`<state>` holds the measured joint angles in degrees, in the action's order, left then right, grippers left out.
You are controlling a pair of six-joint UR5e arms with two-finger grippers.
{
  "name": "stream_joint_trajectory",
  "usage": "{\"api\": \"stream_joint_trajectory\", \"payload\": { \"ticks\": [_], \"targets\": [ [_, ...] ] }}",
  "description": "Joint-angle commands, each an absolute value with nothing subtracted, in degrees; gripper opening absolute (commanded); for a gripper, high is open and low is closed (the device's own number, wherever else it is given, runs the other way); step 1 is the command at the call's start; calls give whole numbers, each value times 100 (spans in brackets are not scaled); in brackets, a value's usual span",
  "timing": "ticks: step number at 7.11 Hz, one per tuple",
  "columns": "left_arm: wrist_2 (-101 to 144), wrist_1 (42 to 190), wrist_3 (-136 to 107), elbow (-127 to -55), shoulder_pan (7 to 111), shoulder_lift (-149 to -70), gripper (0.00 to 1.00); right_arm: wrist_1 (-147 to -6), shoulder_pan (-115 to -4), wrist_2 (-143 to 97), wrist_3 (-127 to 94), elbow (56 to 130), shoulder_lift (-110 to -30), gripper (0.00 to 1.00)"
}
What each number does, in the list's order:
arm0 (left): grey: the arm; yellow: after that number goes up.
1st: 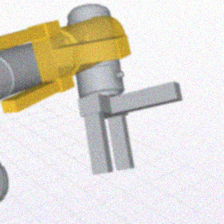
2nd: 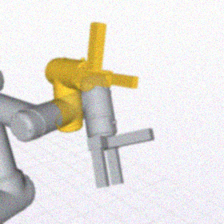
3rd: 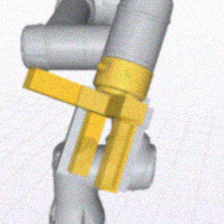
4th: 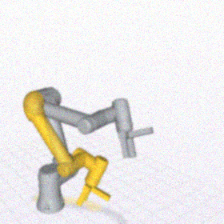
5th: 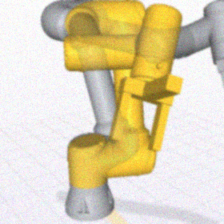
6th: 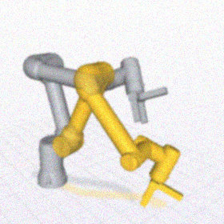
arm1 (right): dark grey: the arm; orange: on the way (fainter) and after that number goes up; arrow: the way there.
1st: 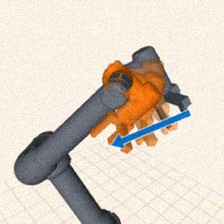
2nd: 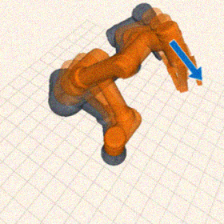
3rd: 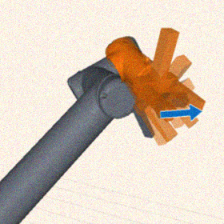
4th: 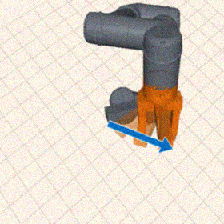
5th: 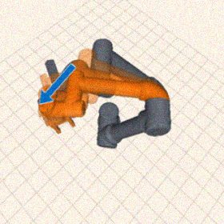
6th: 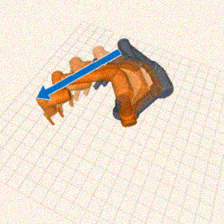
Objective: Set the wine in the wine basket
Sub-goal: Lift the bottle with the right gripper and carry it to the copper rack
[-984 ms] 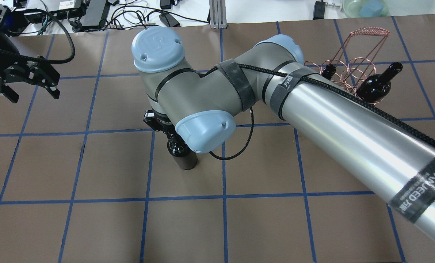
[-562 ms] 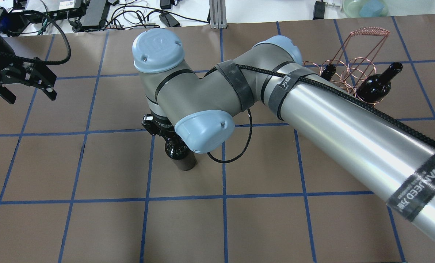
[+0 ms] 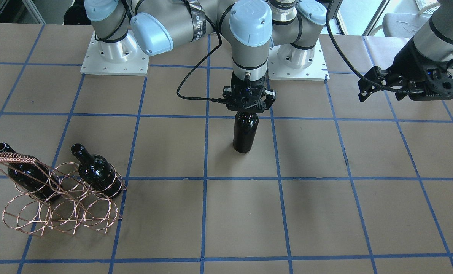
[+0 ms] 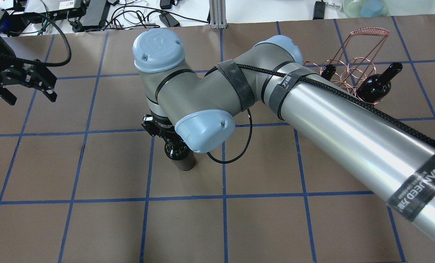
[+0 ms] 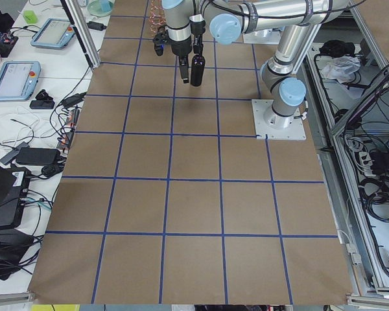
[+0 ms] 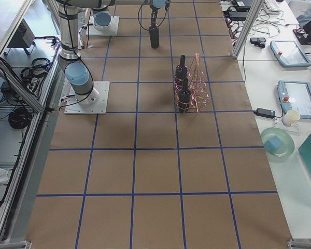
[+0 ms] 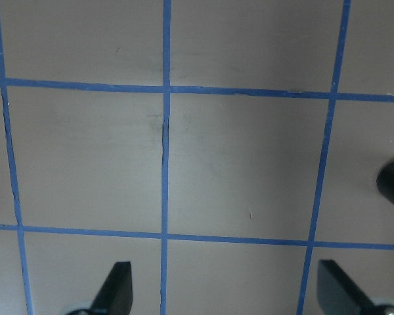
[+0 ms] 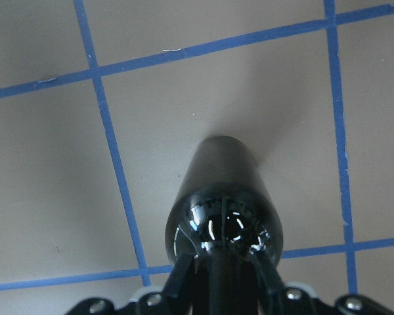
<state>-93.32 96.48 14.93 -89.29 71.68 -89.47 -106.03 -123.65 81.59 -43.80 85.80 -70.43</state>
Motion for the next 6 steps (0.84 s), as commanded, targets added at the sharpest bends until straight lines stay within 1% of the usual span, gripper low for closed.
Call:
{"api": "stream_joint_trajectory", "payload": {
  "ticks": [1, 3, 6],
  "targets": [
    [-9343, 9659, 1642, -8930, 7154, -8947, 100, -9996, -12209, 7990, -4351, 8211, -7084, 4],
    [-9325, 9650, 1635, -8930, 7172, -8947, 100, -9442, -11824, 7972, -4054, 8130, -7512, 0],
    [-9282, 9624, 1635, -8930, 7172, -8947, 100, -8371, -10718, 8172, -2503, 8130, -8302, 0]
  ]
}}
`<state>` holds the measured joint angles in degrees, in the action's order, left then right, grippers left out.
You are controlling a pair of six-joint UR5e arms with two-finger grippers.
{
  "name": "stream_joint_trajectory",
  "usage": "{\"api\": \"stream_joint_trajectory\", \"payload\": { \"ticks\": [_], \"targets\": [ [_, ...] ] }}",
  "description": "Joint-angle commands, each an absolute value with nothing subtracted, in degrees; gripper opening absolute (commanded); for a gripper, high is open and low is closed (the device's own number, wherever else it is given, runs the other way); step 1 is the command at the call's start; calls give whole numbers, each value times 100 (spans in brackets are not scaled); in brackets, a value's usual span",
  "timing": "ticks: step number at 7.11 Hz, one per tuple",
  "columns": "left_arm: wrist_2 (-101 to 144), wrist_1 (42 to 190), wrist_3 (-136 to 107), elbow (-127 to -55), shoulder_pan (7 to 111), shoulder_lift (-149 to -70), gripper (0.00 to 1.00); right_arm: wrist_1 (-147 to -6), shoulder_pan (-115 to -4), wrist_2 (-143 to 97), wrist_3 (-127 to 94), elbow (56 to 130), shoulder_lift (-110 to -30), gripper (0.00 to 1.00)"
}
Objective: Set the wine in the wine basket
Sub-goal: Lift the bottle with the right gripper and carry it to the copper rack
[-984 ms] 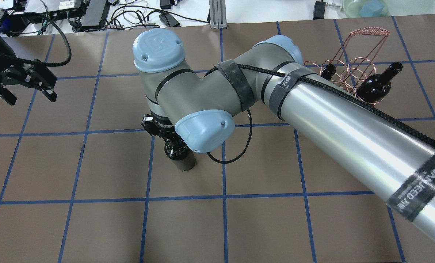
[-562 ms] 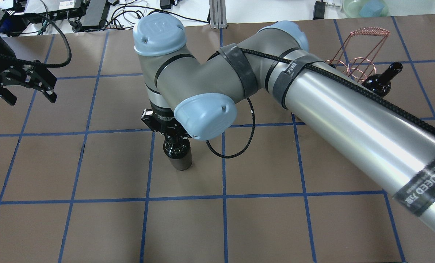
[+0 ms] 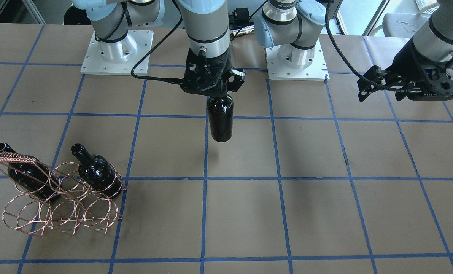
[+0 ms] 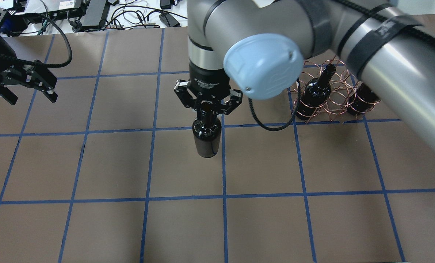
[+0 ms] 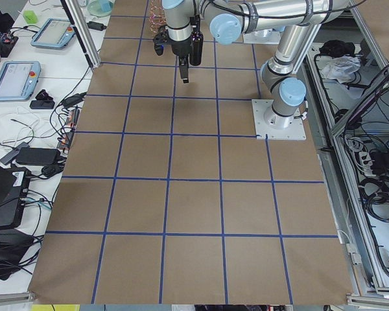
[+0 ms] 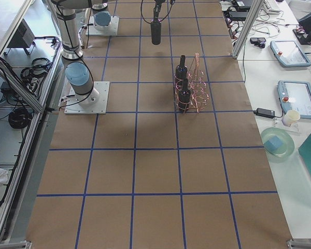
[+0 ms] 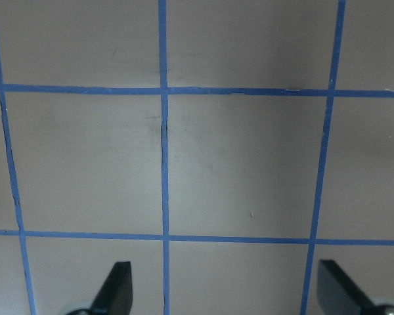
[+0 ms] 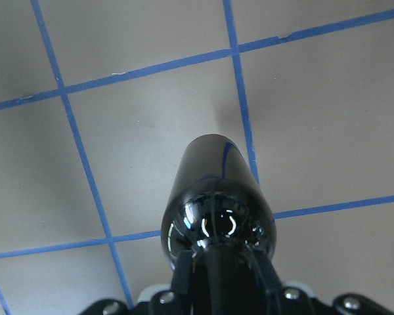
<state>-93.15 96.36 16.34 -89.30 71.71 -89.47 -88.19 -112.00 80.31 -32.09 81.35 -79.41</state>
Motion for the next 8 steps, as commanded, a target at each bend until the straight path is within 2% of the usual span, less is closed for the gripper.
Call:
{"api": "stream_joint_trajectory", "payload": {
  "ticks": [1, 5, 8],
  "targets": [
    [-9238, 9624, 1617, -8930, 7189, -8947, 100, -7976, -10140, 8522, -1748, 8130, -8549, 0],
    [-8755, 9589, 1189, -8921, 7399, -8860, 100, -6989, -8440, 9271, 681, 8086, -9183, 0],
    [-8824, 9598, 704, -8930, 8110, -8710, 100, -7014, -7648, 9422, 1686, 7859, -8966, 0]
  ]
}}
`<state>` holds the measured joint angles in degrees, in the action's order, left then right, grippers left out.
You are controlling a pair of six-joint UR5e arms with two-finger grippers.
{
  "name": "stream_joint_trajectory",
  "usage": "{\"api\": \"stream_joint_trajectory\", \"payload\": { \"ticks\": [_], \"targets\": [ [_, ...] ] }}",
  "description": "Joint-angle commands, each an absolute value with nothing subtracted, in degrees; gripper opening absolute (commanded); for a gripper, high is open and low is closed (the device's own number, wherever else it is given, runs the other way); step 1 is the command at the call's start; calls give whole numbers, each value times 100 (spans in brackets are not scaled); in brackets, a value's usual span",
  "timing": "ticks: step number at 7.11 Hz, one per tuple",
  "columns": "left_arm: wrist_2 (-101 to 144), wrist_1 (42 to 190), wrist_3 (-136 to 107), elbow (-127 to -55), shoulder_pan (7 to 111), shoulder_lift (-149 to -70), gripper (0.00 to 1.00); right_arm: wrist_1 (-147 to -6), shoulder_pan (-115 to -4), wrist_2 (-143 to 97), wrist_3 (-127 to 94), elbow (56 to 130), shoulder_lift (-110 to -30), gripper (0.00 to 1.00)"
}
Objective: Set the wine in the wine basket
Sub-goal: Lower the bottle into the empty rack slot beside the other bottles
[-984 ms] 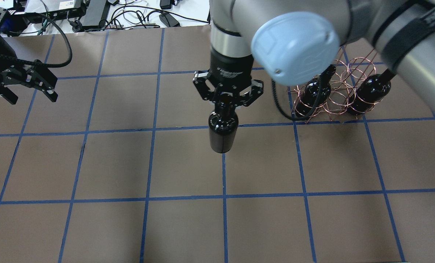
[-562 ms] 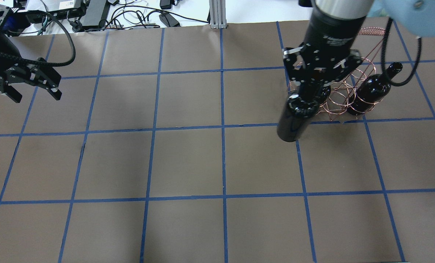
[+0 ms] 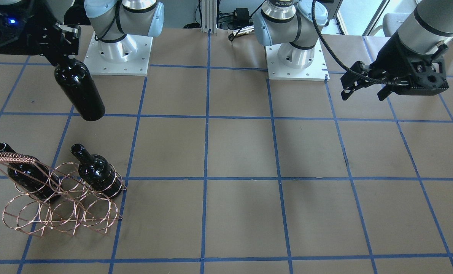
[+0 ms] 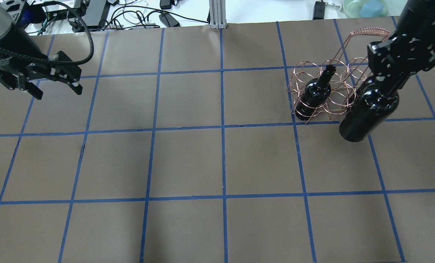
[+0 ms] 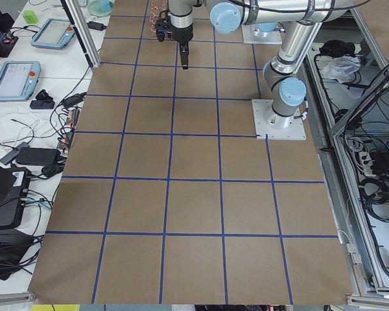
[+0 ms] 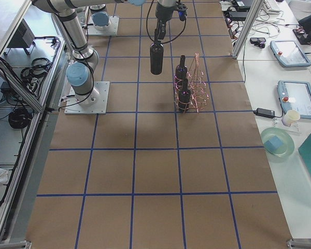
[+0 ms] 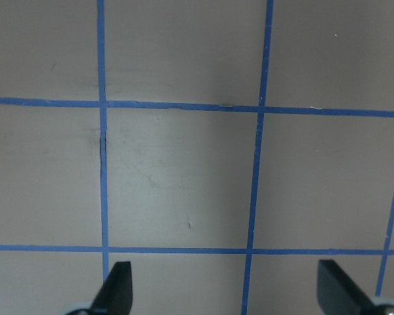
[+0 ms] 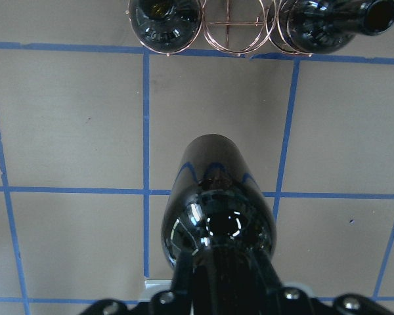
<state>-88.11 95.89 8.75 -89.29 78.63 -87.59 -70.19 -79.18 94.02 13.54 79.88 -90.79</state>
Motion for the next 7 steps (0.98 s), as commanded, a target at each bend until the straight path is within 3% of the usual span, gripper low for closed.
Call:
{"api": "stream_joint_trajectory", "payload": {
  "ticks": [1, 7],
  "targets": [
    [-8833, 9615, 686, -8947, 8199, -8675, 100, -7040, -7647, 9344, 1705, 7692, -8808, 0],
    [-8842, 9598, 545, -9202, 8306, -8552, 100, -8110, -7725, 9080, 1697, 7357, -7973, 0]
  ]
}}
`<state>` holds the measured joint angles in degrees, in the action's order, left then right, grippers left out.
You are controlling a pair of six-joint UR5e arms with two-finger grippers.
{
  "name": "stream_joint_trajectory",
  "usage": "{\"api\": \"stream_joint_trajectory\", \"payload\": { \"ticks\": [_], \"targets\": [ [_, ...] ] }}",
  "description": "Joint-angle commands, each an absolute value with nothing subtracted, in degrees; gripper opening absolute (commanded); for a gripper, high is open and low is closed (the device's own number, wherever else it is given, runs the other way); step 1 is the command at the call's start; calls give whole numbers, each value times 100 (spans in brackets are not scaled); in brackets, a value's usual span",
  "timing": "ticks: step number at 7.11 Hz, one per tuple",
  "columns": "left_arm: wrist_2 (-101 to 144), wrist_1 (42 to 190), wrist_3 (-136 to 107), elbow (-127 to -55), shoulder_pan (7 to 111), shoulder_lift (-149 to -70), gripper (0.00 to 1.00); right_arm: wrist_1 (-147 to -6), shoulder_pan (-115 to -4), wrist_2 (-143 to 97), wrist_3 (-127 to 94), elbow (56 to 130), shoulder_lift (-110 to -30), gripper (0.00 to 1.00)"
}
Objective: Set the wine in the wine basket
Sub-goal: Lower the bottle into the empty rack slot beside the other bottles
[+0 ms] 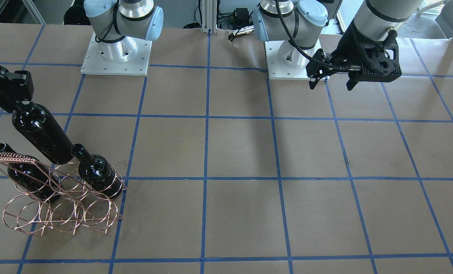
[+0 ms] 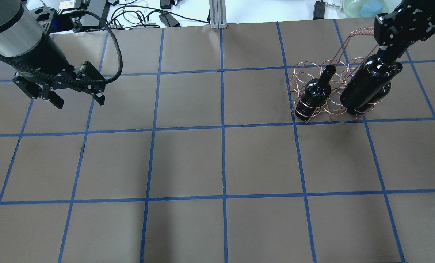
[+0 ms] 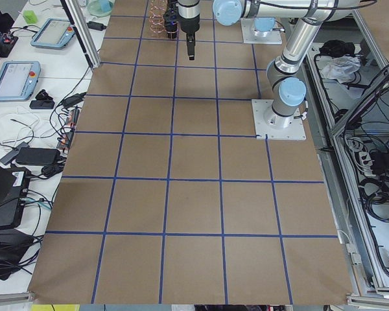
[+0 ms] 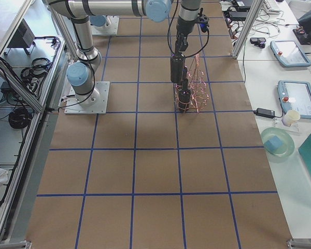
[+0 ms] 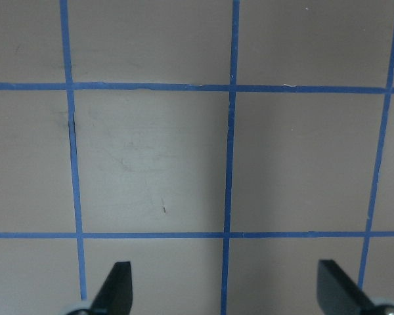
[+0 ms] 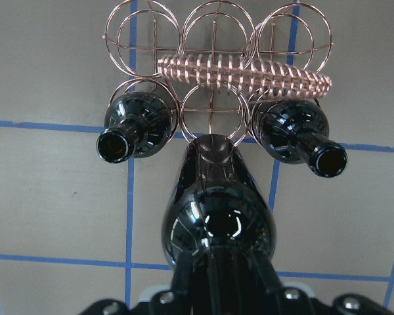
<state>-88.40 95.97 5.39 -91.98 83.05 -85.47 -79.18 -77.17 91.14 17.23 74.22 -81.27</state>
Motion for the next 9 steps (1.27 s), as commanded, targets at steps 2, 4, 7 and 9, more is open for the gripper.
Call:
{"api": "stream_joint_trajectory", "payload": {
  "ticks": [2, 4, 7, 9],
  "targets": [
    [-8842, 9598, 545, -9202, 8306, -8569, 100, -8349, -7760, 9009, 1670, 7348, -7823, 0],
    [-8851, 9598, 545, -9202, 8288, -8561, 100, -8490, -7831, 9044, 1635, 7339, -7726, 0],
    [-8851, 9598, 545, -9202, 8271, -8569, 100, -8499, -7822, 9105, 1670, 7339, -7620, 0],
    [-8842, 9580, 545, -9193, 8271, -8552, 100, -8499, -7822, 9079, 1670, 7365, -7603, 0]
  ]
}}
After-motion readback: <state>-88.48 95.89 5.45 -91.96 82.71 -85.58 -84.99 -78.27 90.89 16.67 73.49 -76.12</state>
